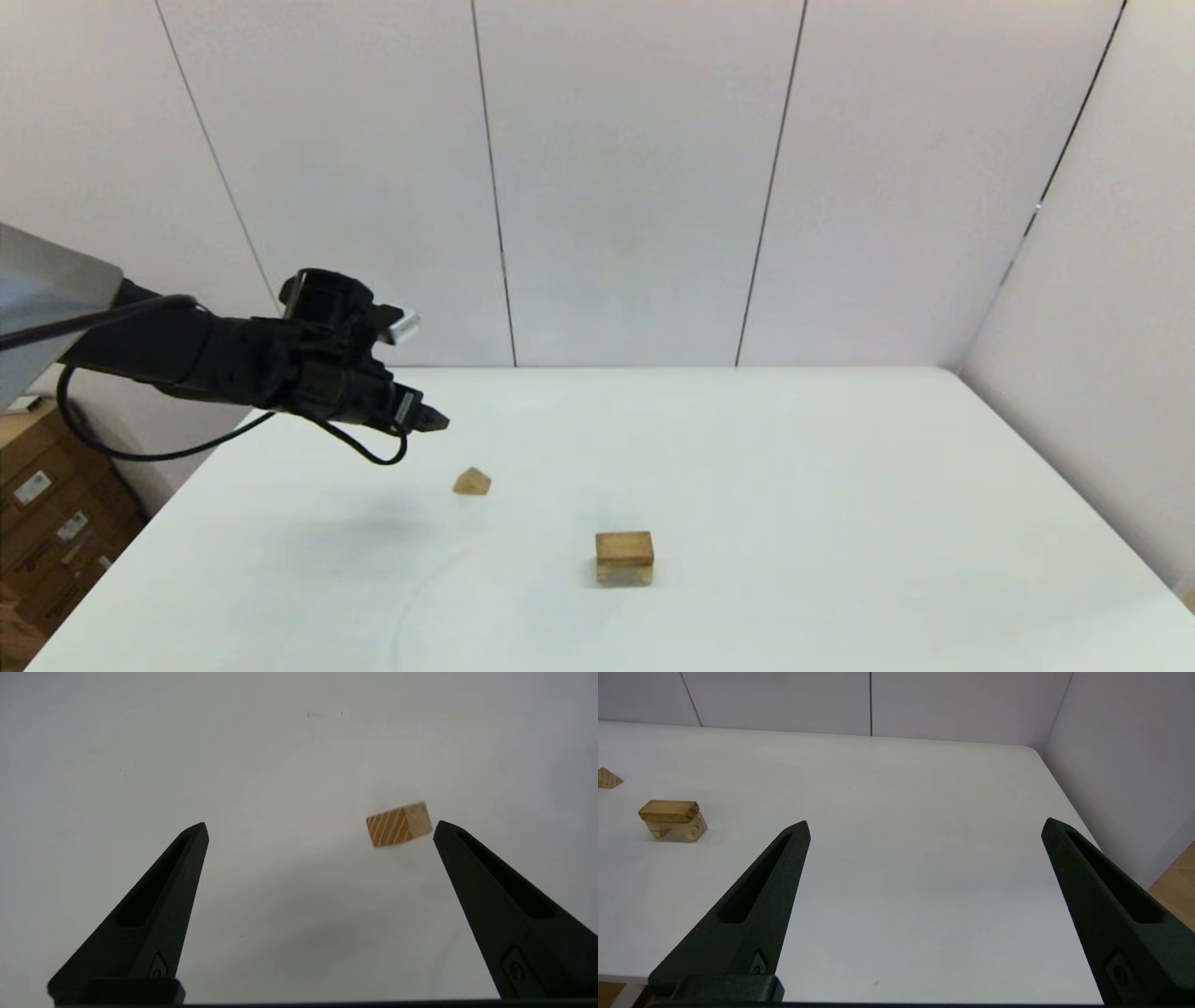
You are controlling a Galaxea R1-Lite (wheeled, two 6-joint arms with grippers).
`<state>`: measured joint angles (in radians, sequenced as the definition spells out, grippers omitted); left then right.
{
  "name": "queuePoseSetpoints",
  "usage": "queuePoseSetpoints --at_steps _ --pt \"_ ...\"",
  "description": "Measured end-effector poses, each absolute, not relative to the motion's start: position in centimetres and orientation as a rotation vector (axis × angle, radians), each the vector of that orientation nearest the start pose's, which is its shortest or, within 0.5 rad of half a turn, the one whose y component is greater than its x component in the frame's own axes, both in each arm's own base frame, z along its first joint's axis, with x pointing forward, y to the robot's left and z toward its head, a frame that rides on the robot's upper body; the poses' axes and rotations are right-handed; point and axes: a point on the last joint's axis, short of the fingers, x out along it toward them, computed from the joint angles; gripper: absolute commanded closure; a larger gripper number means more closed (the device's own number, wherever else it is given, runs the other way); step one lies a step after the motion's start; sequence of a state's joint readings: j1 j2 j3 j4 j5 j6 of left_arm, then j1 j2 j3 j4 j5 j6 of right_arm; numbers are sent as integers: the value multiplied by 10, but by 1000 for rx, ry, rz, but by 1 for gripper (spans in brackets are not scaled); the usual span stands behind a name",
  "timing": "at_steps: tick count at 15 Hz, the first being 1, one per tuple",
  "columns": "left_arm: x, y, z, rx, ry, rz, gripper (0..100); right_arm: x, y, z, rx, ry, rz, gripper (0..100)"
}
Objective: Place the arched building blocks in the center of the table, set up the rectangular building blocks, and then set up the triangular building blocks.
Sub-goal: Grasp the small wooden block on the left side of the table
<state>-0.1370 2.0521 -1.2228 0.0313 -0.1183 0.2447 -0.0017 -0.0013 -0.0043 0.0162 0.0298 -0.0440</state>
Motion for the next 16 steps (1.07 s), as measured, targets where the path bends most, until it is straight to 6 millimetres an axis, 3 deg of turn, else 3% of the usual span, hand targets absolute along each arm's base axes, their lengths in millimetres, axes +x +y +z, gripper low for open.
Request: queuePoseSetpoints --at_steps 4,8,16 --pt "380 -54 123 493 920 -491 0 -23 1 75 -44 10 29 0" --pt "385 -55 121 732 1004 -684 0 -23 1 75 -44 10 29 0" --pt "389 -87 111 889 1194 -983 0 -23 1 75 -44 10 28 0"
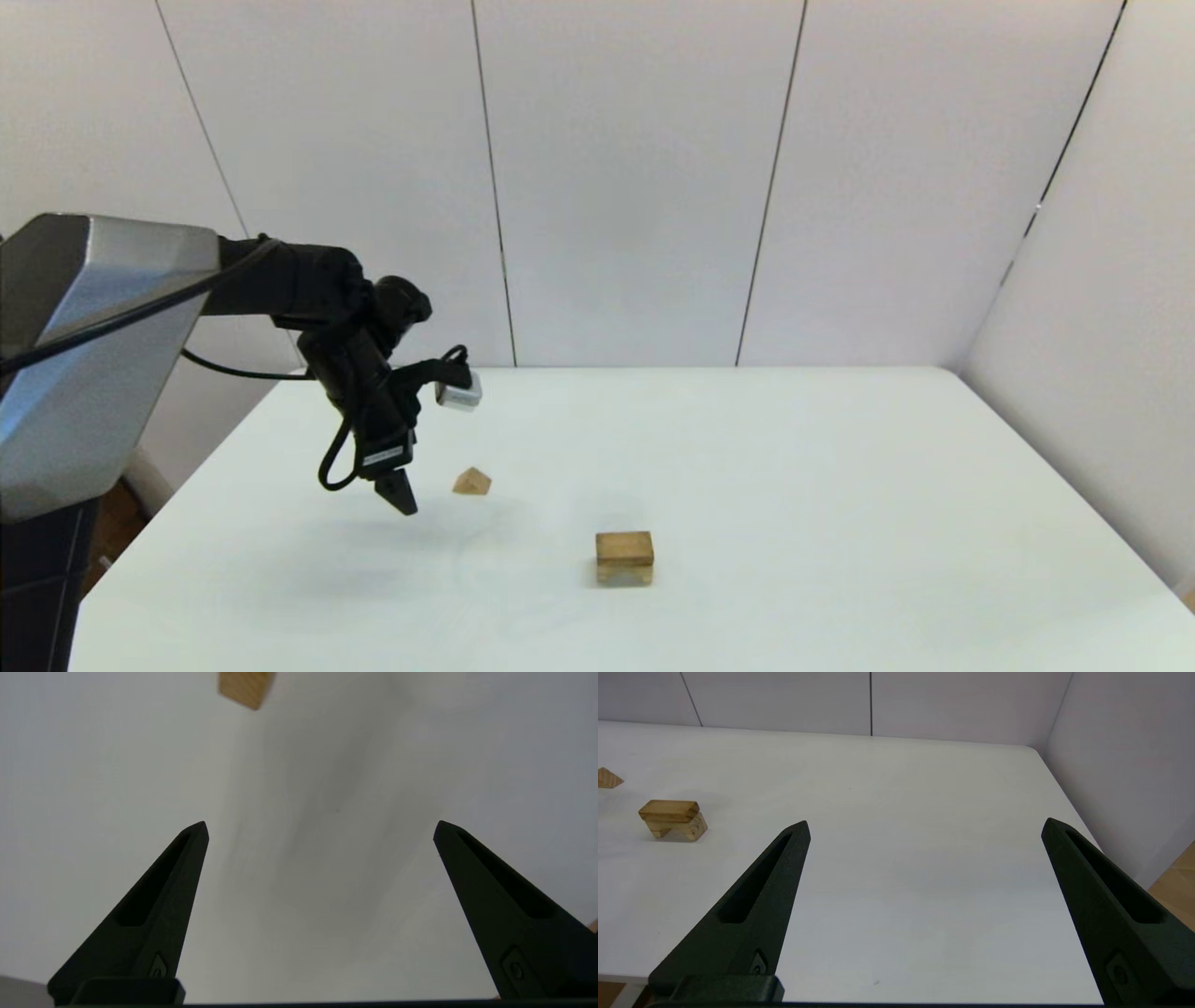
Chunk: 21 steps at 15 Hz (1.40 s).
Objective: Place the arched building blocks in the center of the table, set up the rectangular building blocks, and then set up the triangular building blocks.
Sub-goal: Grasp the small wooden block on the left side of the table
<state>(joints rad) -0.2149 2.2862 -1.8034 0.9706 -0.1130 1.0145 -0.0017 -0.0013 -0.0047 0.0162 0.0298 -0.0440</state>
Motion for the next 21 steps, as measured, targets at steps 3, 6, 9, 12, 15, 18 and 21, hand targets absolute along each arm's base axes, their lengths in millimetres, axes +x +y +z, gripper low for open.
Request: queuePoseSetpoints --at_steps 3,6,9,12,15,18,21 --pt "397 -99 102 915 1235 -1013 0 -23 1 75 -44 10 28 0" --pt "406 -107 93 933 1226 -1013 0 -23 1 75 -44 10 28 0" --pt "414 -110 85 945 1187 -995 0 -23 1 75 -43 10 29 0" --pt "419 -110 79 982 1157 -1018 0 -23 1 75 -44 9 29 0" --pt "423 -109 74 1070 1097 -1066 0 -23 1 75 -44 10 29 0" --pt "424 -109 73 1155 1071 -1111 0 -23 1 75 -44 10 29 0" --pt "425 -109 71 1170 1063 -1121 0 -23 1 75 -43 10 29 0"
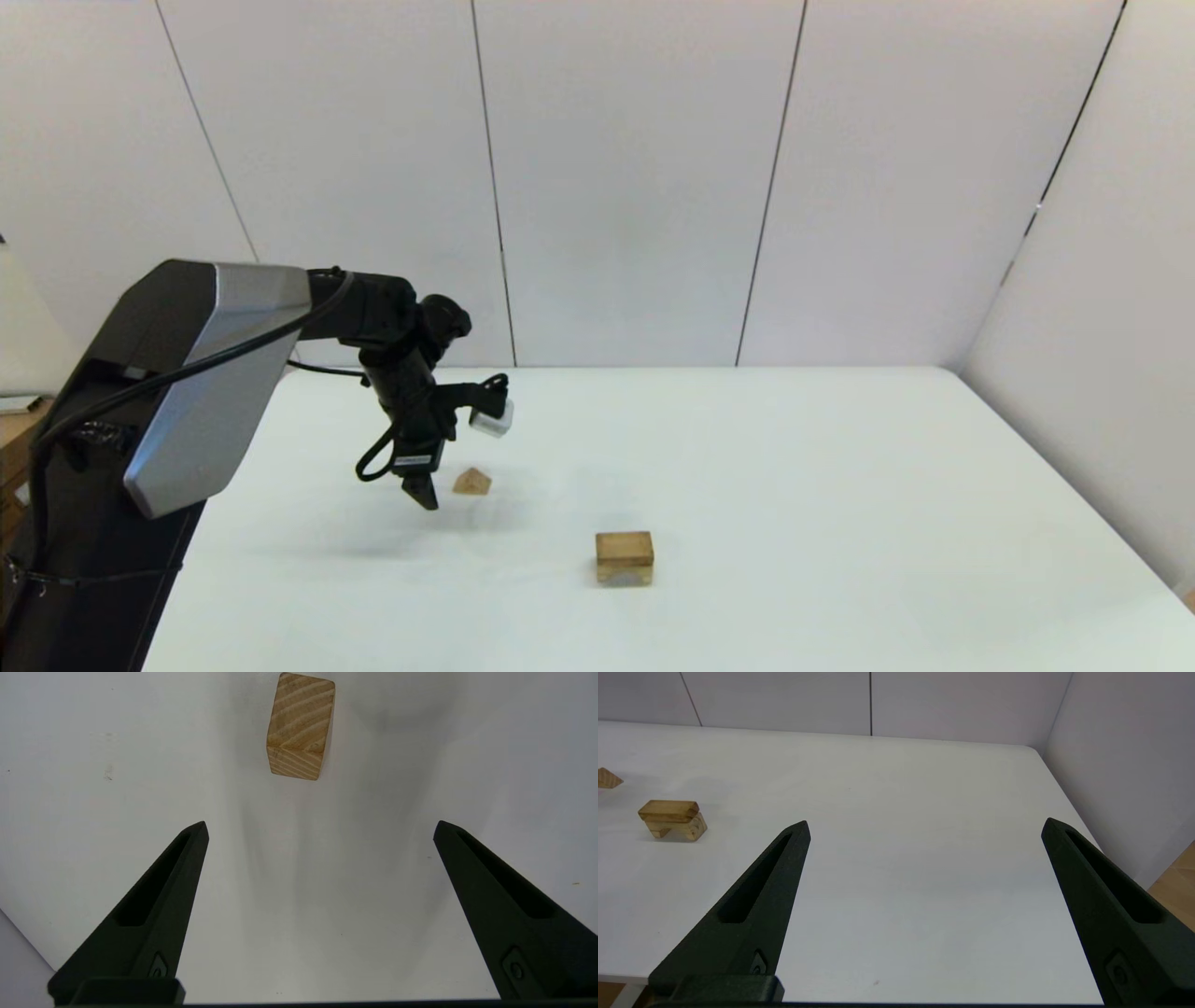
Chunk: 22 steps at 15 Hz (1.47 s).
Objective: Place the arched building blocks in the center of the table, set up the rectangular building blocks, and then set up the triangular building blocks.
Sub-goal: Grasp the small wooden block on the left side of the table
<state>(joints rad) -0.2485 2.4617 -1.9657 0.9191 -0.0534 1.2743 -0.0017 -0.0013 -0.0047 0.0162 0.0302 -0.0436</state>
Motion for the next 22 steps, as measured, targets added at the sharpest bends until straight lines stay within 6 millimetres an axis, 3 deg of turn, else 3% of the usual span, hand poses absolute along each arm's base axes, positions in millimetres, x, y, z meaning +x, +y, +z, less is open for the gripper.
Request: queuePoseSetpoints --at_steps 14,22 --pt "424 -132 57 1183 1050 -1149 0 -23 1 75 -44 9 29 0" --pt "428 -135 47 1186 1050 -1152 0 -23 1 75 -44 9 29 0"
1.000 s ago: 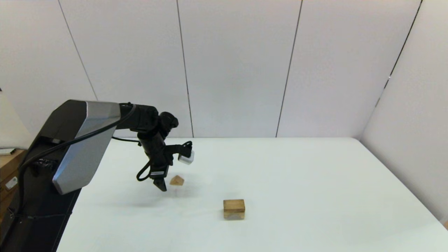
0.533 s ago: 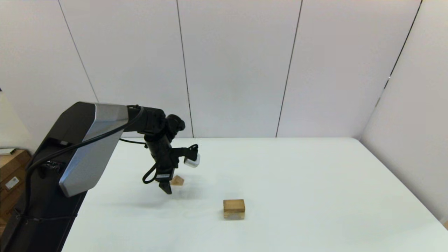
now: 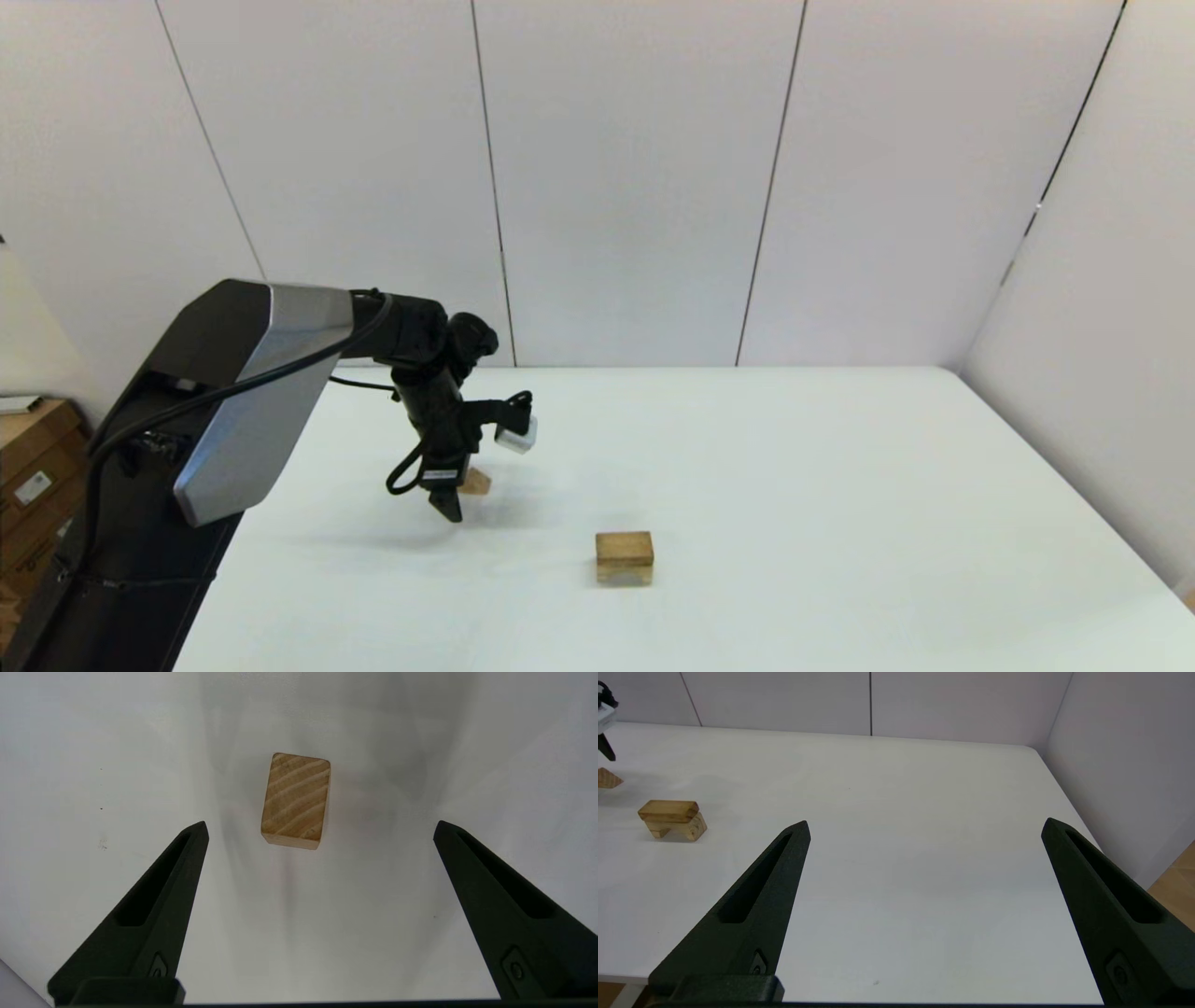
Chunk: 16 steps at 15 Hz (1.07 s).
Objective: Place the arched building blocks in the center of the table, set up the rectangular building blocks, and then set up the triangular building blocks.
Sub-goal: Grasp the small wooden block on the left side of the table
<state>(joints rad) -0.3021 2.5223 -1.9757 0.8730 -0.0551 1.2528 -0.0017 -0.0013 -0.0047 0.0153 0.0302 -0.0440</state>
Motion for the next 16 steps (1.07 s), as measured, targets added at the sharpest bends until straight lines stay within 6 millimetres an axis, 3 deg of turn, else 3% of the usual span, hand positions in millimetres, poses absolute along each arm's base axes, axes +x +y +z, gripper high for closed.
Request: queuePoseSetpoints --at_steps 16 --pt "425 -134 48 1170 1073 -1167 0 -23 1 75 -44 9 29 0"
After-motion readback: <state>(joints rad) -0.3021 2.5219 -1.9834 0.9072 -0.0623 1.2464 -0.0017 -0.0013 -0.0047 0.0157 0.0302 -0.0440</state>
